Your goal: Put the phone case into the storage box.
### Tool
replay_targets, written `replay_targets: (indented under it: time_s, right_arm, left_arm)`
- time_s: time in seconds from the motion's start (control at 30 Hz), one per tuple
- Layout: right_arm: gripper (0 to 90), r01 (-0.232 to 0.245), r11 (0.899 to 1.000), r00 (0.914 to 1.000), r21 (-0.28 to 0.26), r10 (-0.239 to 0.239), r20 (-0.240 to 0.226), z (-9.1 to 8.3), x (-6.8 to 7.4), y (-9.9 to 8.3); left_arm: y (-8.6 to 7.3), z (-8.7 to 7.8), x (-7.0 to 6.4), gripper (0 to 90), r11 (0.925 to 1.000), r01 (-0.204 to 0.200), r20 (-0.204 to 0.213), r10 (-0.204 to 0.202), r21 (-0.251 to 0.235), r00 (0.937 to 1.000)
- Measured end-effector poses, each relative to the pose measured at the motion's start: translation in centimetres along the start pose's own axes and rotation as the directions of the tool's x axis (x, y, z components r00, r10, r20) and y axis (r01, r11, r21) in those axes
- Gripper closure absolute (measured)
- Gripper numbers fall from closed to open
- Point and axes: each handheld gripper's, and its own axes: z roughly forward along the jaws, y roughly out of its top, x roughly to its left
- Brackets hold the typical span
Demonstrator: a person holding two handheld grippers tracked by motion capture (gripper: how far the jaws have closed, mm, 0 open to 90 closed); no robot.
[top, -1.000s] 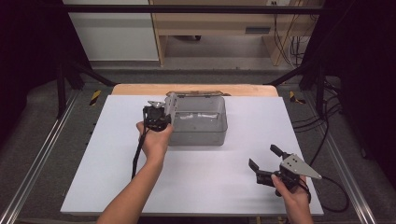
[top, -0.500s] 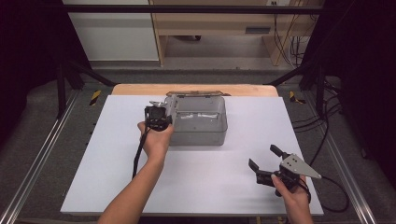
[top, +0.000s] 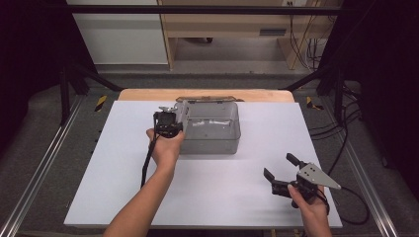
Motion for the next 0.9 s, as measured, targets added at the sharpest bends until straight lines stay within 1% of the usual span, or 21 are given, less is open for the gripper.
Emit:
replay_targets:
  time_s: [0.43, 0.57, 0.9]
  right_arm:
    - [4.2, 0.002, 1.0, 1.0, 0.0, -0.002, 0.001, -0.01, 0.0, -0.01]
    - [4.2, 0.002, 1.0, 1.0, 0.0, -0.002, 0.0, -0.01, 0.01, 0.0]
    - [4.2, 0.003, 1.0, 1.0, 0.003, -0.003, -0.001, 0.02, -0.03, 0.0]
  left_arm:
    - [-0.11, 0.35, 0.0, 81.1, 0.9997, -0.002, 0.012, 0.001, 0.025, 0.9999]
    - [-0.25, 0.49, 0.07, 81.1, 0.9994, 0.006, 0.018, -0.007, 0.035, 0.9998]
    - [-0.51, 0.78, 0.07, 81.1, 0.9989, 0.01, 0.016, -0.01, 0.046, 0.9998]
